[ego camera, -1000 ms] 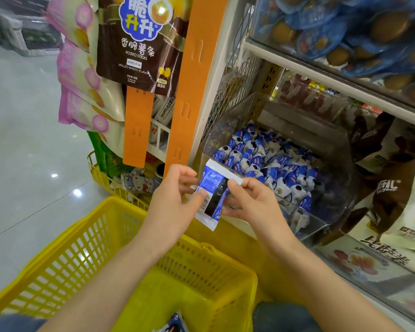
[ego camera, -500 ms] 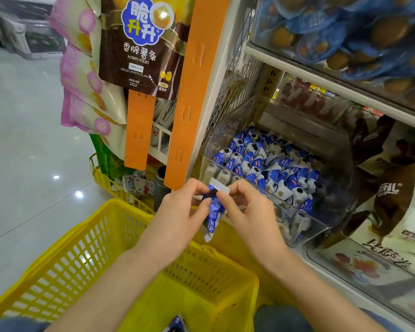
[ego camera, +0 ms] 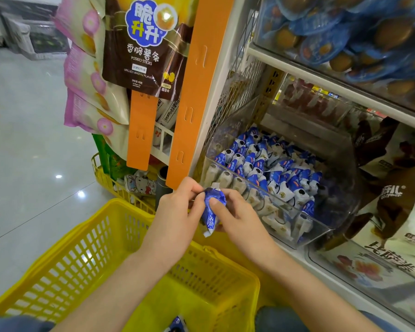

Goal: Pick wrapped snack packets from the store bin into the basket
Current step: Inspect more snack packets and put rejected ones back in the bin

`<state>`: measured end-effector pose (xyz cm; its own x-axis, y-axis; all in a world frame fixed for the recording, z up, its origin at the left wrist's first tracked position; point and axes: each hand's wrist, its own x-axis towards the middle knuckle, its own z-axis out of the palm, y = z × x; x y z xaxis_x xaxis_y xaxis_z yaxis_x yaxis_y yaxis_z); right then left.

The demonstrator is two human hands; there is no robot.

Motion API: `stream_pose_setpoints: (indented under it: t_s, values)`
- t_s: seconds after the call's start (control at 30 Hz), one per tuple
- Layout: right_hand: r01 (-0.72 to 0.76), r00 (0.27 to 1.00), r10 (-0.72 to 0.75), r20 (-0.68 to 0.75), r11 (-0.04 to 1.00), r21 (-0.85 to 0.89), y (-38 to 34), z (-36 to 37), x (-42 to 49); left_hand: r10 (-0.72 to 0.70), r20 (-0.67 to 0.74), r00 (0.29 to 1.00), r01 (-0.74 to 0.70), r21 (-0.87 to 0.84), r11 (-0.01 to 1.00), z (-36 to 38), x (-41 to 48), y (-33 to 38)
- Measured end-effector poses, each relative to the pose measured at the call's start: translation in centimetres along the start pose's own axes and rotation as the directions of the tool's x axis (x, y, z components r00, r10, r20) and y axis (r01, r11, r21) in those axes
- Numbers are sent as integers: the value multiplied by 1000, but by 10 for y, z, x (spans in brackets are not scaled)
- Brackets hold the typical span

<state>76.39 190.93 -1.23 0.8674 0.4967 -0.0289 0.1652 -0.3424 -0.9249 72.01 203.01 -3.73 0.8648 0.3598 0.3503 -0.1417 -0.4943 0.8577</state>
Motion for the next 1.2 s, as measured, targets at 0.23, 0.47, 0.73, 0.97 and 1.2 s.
stream_pose_setpoints:
  t_s: [0.23, 0.47, 0.73, 0.97, 1.2]
  values:
    - [1, 1000, -2, -16, 998, -70, -4, -8, 4, -181, 85, 980, 196, -245, 950, -2, 7, 5]
    - [43, 994, -60, -94, 985, -166, 2, -11, 5, -118, 169, 979, 138, -117, 983, 9, -3, 8]
    - [71, 997, -73, -31, 996, -56, -4, -13, 6, -152, 137, 979, 183, -258, 949, 5, 4, 2]
    - [110, 993, -109, 43, 994, -26, -5, -13, 4, -363, 326, 873, 488, -608, 627, 4, 12, 5]
    - [134, 990, -141, -25, 974, -180, -3, -13, 4, -310, 157, 938, 347, -400, 848, 2, 8, 8]
